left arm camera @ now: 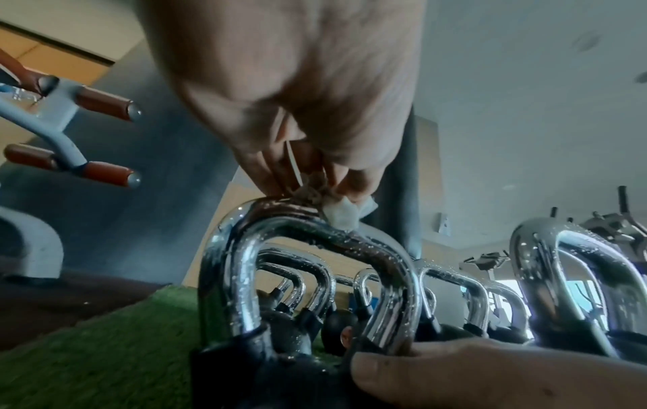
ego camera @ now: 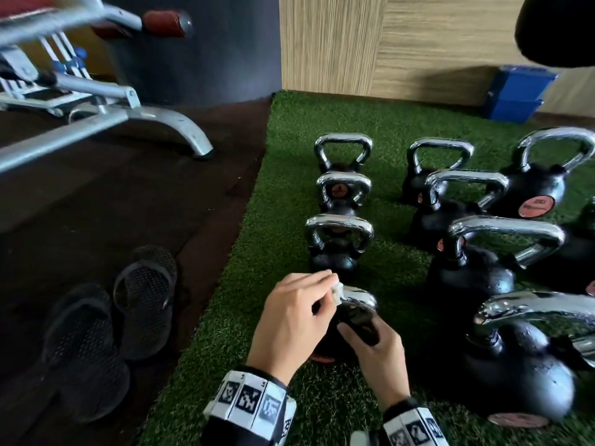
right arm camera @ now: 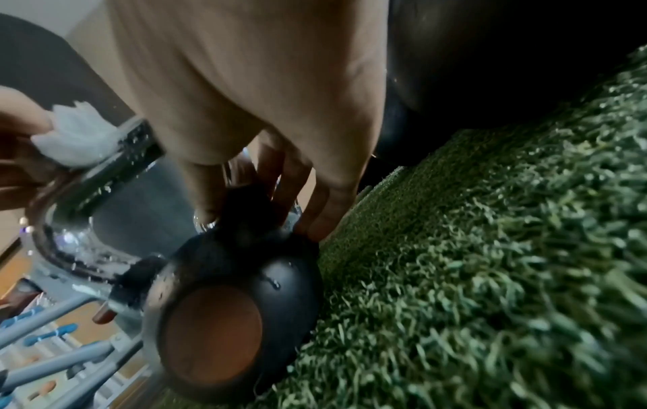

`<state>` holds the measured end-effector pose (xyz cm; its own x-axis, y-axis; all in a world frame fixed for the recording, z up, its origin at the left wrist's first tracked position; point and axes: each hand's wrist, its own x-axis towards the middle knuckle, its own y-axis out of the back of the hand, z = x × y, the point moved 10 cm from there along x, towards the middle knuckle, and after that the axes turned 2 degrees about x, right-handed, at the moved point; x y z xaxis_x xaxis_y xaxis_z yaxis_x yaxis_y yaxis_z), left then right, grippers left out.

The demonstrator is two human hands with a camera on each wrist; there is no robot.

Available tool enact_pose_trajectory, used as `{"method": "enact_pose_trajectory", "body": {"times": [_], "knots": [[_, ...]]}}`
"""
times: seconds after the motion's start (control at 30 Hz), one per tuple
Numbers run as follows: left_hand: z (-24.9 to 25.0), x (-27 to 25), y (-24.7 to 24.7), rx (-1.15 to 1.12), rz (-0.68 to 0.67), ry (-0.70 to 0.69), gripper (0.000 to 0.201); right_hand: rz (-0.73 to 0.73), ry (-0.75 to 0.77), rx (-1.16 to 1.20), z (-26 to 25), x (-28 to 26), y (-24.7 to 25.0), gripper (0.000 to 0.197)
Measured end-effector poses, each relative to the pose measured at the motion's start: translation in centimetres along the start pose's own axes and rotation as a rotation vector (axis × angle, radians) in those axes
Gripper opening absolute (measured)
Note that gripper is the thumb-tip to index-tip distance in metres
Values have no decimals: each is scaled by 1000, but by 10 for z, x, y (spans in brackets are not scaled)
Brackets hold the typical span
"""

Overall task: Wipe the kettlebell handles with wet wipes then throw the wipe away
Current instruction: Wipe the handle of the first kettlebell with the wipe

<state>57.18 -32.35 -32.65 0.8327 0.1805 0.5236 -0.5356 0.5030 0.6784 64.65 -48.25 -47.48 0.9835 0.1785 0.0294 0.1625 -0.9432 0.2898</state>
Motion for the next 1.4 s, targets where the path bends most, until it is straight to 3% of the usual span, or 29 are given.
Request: {"method": "enact_pose_trajectory", "body": {"times": [0.13, 0.33, 0.5, 0.7, 0.83, 0.97, 1.2, 1.3, 1.4], "knots": [[-25, -6, 18, -22, 104, 111, 28, 38, -2, -32, 5, 1, 2, 17], [-19, -11, 6, -67, 61, 123, 33, 36, -4, -37, 7, 2, 4, 13], [-40, -16, 11, -195, 177, 245, 25, 18, 10, -15, 7, 2, 3, 11], [-33, -17, 5, -131, 136, 184, 27, 19, 18, -27, 8, 3, 3, 11], [-65, -26, 14, -232, 217, 327, 25, 19, 3, -27, 9, 4, 3, 12], [-74, -32, 5, -353, 209, 340, 28, 23, -2, -37, 9, 3, 3, 13], [-122, -53, -27, -655, 190, 562, 25, 36, -8, -91, 6, 4, 6, 15], [-132, -66, -49, -666, 134, 647, 24, 47, -26, -92, 4, 2, 7, 15], [-131, -77, -55, -632, 80, 628, 25, 56, -33, -87, 4, 2, 6, 18]]}}
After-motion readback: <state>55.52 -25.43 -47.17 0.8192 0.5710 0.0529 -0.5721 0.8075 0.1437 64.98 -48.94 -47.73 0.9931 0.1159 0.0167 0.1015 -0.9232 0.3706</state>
